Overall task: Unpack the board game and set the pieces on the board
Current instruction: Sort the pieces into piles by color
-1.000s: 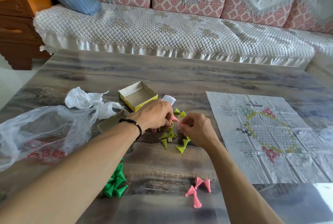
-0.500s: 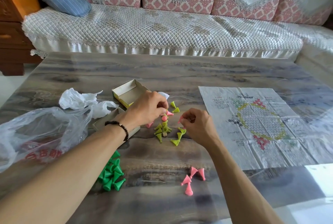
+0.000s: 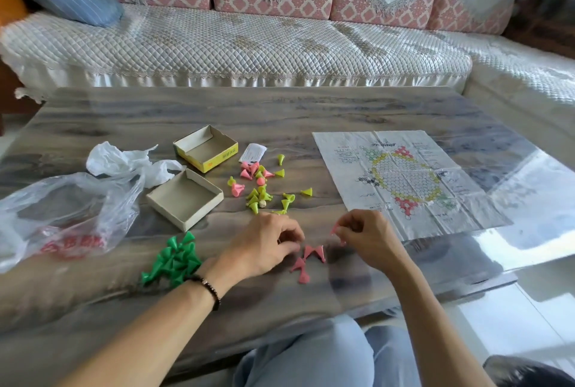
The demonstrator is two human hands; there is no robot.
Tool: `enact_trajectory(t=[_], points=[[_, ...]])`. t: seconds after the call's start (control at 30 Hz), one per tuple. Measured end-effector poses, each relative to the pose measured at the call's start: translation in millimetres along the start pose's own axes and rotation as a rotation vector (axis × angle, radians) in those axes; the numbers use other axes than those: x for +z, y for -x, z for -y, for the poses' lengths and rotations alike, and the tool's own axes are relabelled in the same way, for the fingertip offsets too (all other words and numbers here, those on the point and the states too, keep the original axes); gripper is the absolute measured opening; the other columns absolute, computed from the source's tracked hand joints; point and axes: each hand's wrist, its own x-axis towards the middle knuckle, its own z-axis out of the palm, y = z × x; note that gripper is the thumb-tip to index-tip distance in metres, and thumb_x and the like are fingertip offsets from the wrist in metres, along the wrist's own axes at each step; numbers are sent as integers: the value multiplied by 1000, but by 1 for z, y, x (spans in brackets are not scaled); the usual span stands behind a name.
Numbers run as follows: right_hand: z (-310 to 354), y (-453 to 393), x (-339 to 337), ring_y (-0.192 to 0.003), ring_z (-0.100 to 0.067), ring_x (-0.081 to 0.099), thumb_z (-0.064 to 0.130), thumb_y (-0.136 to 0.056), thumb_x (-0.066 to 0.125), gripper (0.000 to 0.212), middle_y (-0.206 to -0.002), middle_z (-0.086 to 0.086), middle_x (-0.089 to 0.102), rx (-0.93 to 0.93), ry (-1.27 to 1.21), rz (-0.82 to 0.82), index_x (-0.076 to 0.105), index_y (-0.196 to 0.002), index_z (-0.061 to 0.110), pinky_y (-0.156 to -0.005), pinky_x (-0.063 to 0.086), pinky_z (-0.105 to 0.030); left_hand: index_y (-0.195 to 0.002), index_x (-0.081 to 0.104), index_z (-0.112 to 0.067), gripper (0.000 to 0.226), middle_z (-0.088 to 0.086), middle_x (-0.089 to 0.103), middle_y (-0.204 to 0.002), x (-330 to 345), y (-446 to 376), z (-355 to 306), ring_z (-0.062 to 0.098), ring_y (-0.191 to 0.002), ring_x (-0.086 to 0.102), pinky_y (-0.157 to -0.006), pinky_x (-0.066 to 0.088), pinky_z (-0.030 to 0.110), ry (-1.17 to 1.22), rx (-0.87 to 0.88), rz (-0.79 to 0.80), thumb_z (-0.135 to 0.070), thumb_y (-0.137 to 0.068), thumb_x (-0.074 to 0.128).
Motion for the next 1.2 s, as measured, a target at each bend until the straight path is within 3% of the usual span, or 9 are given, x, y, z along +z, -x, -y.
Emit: enact_trajectory(t=[0.13, 0.27, 0.47, 0.57, 0.67, 0.83, 0.93, 1.07, 1.2], points=[[-6, 16, 11, -50, 0, 54, 11, -77, 71, 11, -54, 7, 64, 34, 37, 34, 71, -68, 18, -52, 42, -16, -86, 78, -19, 11, -6, 72, -84, 10, 9, 3, 7, -76, 62, -73, 50, 23, -25, -1, 21, -11, -79, 77], [-5, 23, 17, -60, -4, 60, 17, -79, 71, 8, -63, 6, 68, 12, 79, 36, 75, -72, 19, -55, 44, -14, -86, 76, -20, 11, -9, 71, -85, 13, 12, 2, 4, -77, 61, -69, 45, 11, -40, 7, 5, -12, -80, 77], [-3, 24, 14, -62, -20, 61, 23, -87, 61, 24, -68, -12, 67, 39, 93, -10, 70, -71, 8, -60, 48, -29, -91, 75, -21, 13, -16, 66, -84, 10, 14, 3, -10, -75, 56, -67, 38, 1, -26, -5, 22, -11, -82, 75], [0, 19, 14, -65, -24, 60, 25, -90, 58, 26, -69, -11, 66, 59, 76, -51, 67, -73, 7, -56, 43, -27, -95, 75, -21, 15, -12, 68, -90, 2, 13, 6, -9, -75, 57, -70, 44, 8, -34, -2, 1, -16, -81, 76], [13, 8, 15, -66, -14, 59, 26, -90, 59, 22, -71, 1, 67, 24, 38, -104, 70, -77, 12, -58, 41, -22, -103, 73, -22, 22, -10, 67, -103, -15, 13, 15, -2, -76, 53, -74, 44, 13, -122, -2, -74, -26, -82, 75], [38, -26, 34, -71, -8, 59, 29, -87, 62, 16, -75, 10, 66, -86, 95, -63, 72, -82, 17, -60, 41, -17, -117, 69, -17, 36, -2, 62, -120, -56, 5, 36, 18, -107, 58, -92, 46, 28, -292, -22, -236, -24, -82, 75], [54, -47, 49, -76, -12, 60, 26, -84, 62, 13, -84, 6, 68, -170, 141, -13, 72, -87, 18, -67, 45, -24, -123, 66, -17, 44, 2, 58, -128, -78, -10, 53, 23, -115, 55, -97, 45, 36, -417, -130, -257, -33, -82, 73], [73, -75, 68, -80, -18, 60, 20, -84, 59, 15, -87, 0, 68, -250, 156, 32, 70, -92, 13, -73, 50, -32, -119, 68, -23, 40, 2, 64, -113, -83, -30, 67, 25, -103, 62, -82, 49, 37, -545, -188, -218, -44, -85, 68], [82, -106, 84, -80, -24, 59, 21, -81, 64, 14, -86, -4, 66, -287, 209, 32, 69, -90, 11, -71, 49, -35, -111, 69, -27, 28, 0, 65, -103, -73, -47, 70, 22, -101, 61, -84, 40, 35, -582, -149, -182, -36, -85, 65]])
